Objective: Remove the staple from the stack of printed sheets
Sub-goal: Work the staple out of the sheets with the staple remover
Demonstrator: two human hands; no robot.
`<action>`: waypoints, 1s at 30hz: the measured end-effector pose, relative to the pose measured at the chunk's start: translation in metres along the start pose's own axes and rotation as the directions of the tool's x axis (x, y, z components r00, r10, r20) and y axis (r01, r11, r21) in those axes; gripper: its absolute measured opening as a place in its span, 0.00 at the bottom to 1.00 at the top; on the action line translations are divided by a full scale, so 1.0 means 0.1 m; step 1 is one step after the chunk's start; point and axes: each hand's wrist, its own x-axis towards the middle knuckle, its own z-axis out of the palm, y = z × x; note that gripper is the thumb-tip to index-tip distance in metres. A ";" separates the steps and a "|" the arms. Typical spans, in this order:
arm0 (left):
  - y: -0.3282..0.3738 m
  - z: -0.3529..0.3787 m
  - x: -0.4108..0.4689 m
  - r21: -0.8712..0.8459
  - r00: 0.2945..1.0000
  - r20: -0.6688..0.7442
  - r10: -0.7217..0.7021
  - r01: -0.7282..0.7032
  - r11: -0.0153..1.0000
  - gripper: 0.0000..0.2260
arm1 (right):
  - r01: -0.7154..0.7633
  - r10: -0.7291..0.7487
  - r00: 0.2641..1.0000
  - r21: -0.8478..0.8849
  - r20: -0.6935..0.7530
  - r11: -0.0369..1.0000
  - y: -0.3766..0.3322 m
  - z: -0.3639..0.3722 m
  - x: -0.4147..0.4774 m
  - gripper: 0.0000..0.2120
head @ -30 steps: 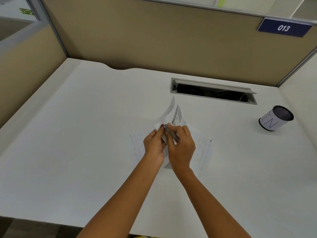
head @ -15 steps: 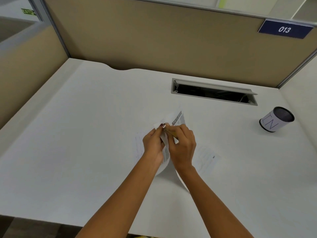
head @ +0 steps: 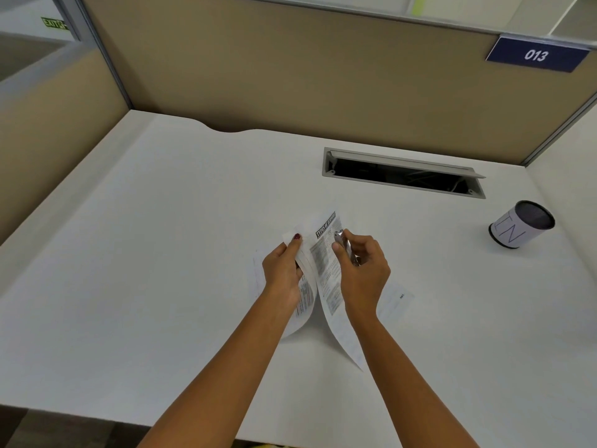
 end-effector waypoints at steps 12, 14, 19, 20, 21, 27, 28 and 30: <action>0.03 -0.06 0.00 0.065 0.999 -0.012 0.030 -0.029 0.997 0.06 | -0.002 0.001 1.000 -0.021 -0.014 1.000 0.03 -0.06 0.02 0.11; 0.05 -0.08 0.00 0.088 0.998 -0.026 0.059 -0.057 0.995 0.07 | -0.016 0.016 1.000 -0.009 -0.015 1.000 0.03 -0.07 0.02 0.12; 0.11 -0.12 -0.02 0.154 0.989 -0.060 0.135 -0.124 0.980 0.08 | -0.039 0.040 0.999 0.015 -0.030 0.999 0.03 -0.07 0.06 0.12; 0.12 -0.13 -0.02 0.166 0.986 -0.065 0.153 -0.140 0.976 0.08 | -0.047 0.047 0.998 0.020 -0.036 0.999 0.04 -0.08 0.06 0.12; 0.14 -0.14 -0.02 0.175 0.983 -0.068 0.170 -0.156 0.972 0.08 | -0.055 0.056 0.998 0.026 -0.039 0.998 0.05 -0.08 0.07 0.12; 0.22 -0.25 -0.06 0.189 0.970 -0.086 0.228 -0.209 0.960 0.08 | -0.136 0.136 0.989 0.003 -0.064 0.991 0.20 -0.11 0.09 0.10; 0.24 -0.27 -0.07 0.190 0.967 -0.094 0.238 -0.217 0.957 0.08 | -0.158 0.157 0.985 -0.006 -0.066 0.987 0.24 -0.11 0.09 0.10; 0.27 -0.33 -0.08 0.183 0.962 -0.108 0.250 -0.228 0.956 0.08 | -0.199 0.197 0.978 -0.019 -0.067 0.980 0.31 -0.12 0.10 0.09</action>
